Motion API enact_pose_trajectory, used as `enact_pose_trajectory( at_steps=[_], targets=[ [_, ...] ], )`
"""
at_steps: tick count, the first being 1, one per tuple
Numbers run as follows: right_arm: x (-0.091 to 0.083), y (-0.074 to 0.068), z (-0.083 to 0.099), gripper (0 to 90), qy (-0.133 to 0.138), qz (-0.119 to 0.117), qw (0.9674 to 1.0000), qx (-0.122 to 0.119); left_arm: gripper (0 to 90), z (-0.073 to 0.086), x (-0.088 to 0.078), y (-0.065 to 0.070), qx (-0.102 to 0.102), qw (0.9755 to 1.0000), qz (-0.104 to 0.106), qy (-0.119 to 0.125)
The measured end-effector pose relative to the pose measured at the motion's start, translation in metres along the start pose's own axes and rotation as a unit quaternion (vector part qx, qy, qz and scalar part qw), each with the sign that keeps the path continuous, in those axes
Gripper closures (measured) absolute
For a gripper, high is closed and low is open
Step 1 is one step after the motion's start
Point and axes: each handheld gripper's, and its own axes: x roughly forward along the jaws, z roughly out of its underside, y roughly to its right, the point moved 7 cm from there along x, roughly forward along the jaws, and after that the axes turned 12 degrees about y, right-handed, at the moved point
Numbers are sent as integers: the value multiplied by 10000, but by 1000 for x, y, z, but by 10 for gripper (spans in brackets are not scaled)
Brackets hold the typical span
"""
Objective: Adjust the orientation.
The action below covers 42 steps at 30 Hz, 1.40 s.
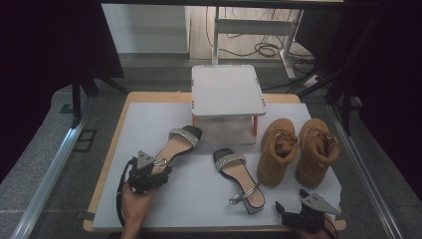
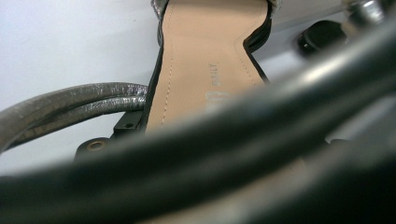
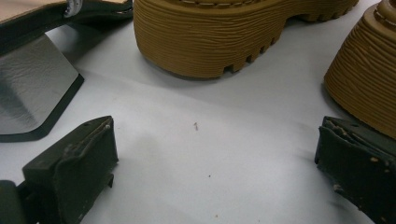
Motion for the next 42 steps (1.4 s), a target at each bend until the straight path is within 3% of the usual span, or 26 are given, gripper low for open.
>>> enact_pose_trajectory(
  at_steps=[7,14,27,42],
  targets=[
    [0,0,0,0,0,0,10000,0,386,-5,17,13,-3,10000,85,-35],
    [0,0,0,0,-1,-2,10000,7,386,-11,33,18,-134,9998,145,-42],
    [0,0,0,0,3,-6,10000,8,386,-24,65,29,-190,9996,194,-45],
    [0,0,0,0,10,-4,10000,13,386,-37,105,40,-297,9995,120,-74]
  ],
)
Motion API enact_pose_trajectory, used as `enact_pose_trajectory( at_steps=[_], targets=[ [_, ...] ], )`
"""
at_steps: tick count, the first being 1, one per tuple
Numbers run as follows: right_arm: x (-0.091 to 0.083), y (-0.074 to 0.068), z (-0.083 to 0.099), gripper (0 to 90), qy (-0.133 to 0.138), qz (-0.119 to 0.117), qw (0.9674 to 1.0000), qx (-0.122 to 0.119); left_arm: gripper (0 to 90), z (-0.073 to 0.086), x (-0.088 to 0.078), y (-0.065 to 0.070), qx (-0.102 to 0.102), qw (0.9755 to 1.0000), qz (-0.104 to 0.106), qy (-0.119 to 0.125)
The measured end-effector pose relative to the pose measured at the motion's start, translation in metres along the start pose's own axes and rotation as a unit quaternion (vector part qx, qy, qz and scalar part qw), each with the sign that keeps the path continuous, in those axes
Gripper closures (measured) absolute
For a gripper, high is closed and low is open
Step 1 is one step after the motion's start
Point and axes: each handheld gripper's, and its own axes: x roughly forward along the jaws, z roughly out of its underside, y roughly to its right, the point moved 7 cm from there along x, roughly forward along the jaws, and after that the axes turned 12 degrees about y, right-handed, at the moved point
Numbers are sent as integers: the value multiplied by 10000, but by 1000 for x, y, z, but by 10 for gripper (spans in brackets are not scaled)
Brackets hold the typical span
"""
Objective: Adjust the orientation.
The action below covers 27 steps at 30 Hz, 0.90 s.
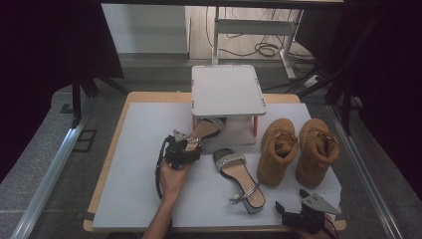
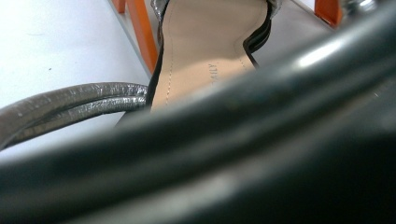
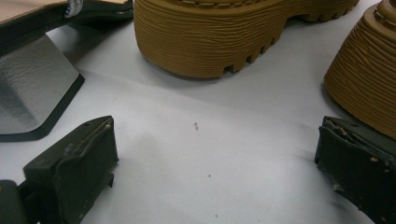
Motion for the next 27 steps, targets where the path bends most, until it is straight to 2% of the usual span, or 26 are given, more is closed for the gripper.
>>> enact_pose_trajectory(
  at_steps=[15,27],
  targets=[
    [0,0,0,0,0,0,10000,-12,386,-7,37,7,-32,9995,-319,-37],
    [0,0,0,0,2,-1,10000,-8,386,-8,54,10,-104,9982,-585,-47]
  ],
)
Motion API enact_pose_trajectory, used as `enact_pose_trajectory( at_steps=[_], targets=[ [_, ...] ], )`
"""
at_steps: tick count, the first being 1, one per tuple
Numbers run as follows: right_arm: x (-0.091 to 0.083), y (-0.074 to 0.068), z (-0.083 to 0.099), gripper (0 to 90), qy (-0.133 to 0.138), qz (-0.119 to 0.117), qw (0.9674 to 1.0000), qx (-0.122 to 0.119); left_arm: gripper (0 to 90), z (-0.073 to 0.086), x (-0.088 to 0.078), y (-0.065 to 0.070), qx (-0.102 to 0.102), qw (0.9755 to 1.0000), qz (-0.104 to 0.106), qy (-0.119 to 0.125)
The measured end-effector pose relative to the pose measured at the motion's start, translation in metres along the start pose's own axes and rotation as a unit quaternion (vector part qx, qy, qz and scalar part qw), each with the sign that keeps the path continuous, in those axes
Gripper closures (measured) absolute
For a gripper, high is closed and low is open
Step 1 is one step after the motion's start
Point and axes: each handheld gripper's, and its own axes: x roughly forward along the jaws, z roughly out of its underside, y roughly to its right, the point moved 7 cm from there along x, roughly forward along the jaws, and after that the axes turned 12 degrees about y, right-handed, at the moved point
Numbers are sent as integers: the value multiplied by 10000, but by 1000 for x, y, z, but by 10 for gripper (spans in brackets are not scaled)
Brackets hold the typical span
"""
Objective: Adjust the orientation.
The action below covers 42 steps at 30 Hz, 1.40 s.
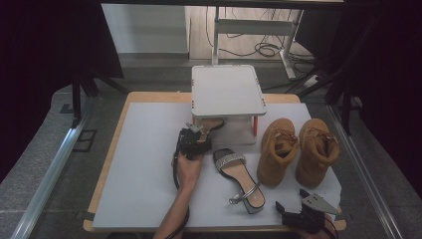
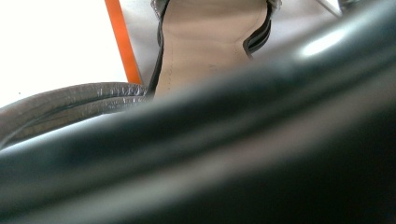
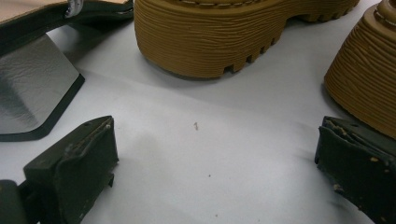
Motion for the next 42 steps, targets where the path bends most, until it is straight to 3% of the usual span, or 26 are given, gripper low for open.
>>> enact_pose_trajectory(
  at_steps=[13,20,23,32,36,42],
  targets=[
    [0,0,0,0,4,-3,10000,-1,386,-4,13,-1,-180,9994,-283,14],
    [0,0,0,0,7,-5,10000,-4,386,-3,20,-1,-176,9989,-435,-6],
    [0,0,0,0,8,-7,10000,-5,385,0,22,-3,-77,9987,-491,-102],
    [0,0,0,0,11,-12,10000,-7,369,0,22,-4,-126,9993,-314,-142],
    [0,0,0,0,9,-13,10000,-7,293,2,21,-3,-123,9995,-235,-164],
    [0,0,0,0,10,-13,10000,-5,284,3,14,-3,-109,9998,-130,-141]
  ],
)
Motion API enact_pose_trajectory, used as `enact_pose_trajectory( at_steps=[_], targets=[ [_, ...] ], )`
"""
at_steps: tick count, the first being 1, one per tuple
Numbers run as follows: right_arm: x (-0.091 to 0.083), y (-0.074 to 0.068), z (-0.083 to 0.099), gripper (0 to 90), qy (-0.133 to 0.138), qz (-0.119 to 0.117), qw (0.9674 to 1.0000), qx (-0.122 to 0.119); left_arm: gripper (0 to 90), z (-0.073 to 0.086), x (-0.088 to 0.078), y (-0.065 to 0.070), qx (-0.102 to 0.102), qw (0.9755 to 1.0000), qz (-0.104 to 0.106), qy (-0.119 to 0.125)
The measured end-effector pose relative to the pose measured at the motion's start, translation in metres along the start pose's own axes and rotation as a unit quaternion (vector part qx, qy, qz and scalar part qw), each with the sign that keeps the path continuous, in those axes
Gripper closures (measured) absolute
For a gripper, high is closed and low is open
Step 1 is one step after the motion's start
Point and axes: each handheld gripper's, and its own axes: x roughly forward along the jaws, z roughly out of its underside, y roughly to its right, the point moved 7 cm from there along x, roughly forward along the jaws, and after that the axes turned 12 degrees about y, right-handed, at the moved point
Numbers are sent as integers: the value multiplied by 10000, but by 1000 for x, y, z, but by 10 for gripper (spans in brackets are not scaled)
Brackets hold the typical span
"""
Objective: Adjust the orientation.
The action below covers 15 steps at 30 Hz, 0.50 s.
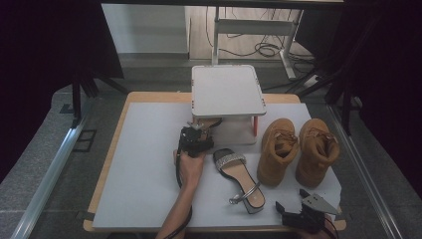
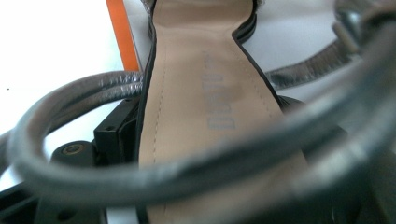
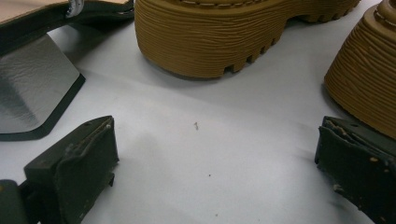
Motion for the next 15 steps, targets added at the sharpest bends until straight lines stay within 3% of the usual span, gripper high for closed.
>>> enact_pose_trajectory(
  at_steps=[8,15],
  targets=[
    [0,0,0,0,-1,4,10000,-5,284,4,-16,-6,156,9998,92,57],
    [0,0,0,0,-1,6,10000,-3,315,9,-31,-7,94,9994,338,75]
  ],
)
